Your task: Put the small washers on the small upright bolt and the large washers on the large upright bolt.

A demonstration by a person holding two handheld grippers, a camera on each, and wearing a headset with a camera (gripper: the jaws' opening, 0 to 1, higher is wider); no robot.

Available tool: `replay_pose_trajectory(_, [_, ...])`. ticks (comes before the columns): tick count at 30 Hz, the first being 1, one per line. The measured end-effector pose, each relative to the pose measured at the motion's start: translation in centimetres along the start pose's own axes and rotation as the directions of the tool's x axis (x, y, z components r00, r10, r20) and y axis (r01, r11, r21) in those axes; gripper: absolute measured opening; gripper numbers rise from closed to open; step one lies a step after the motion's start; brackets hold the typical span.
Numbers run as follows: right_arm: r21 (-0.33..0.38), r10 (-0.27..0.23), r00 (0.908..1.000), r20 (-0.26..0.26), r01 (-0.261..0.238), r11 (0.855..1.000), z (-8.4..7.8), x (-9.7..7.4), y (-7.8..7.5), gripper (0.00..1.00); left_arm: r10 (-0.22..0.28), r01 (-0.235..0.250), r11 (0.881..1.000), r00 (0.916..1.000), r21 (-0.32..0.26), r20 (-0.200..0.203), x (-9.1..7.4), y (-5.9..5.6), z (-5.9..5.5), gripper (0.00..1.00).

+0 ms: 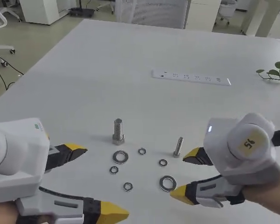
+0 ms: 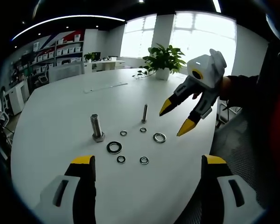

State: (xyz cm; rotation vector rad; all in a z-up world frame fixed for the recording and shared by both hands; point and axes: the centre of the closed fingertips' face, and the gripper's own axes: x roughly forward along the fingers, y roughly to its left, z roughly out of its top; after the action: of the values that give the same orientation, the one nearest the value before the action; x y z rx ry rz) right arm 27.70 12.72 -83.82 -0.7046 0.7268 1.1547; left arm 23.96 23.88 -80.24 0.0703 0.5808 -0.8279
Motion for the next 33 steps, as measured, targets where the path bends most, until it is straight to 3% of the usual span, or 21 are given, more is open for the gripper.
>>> replay_pose_trajectory(6, [-0.040, 0.044, 0.9972, -0.061, -0.046, 0.998, -0.4, 0.7, 0.2, 0.42, -0.003, 0.003, 1.000, 1.0000, 0.003, -0.004, 0.1, -0.1, 0.0, 0.94])
replay_pose_trajectory(11, [-0.073, 0.082, 0.9896, -0.118, -0.091, 0.993, -0.7, 1.3, 0.0, 0.37, -0.002, 0.002, 1.000, 1.0000, 0.005, -0.004, 0.2, -0.1, 0.0, 0.94])
replay_pose_trajectory(17, [-0.124, 0.113, 0.9763, -0.185, -0.137, 0.983, -0.8, 2.0, -0.2, 0.35, -0.008, 0.008, 1.000, 0.9999, 0.007, -0.011, 0.2, -0.1, 0.0, 0.93])
replay_pose_trajectory(20, [-0.139, 0.133, 0.9655, -0.224, -0.167, 0.976, -1.2, 2.2, -0.3, 0.33, -0.008, 0.008, 1.000, 0.9999, 0.006, -0.009, 0.2, -0.1, 0.0, 0.93])
replay_pose_trajectory(33, [-0.193, 0.167, 0.9398, -0.298, -0.231, 0.954, -1.7, 3.3, -0.2, 0.33, -0.011, 0.011, 1.000, 0.9999, 0.009, -0.012, 0.3, -0.1, 0.2, 0.92])
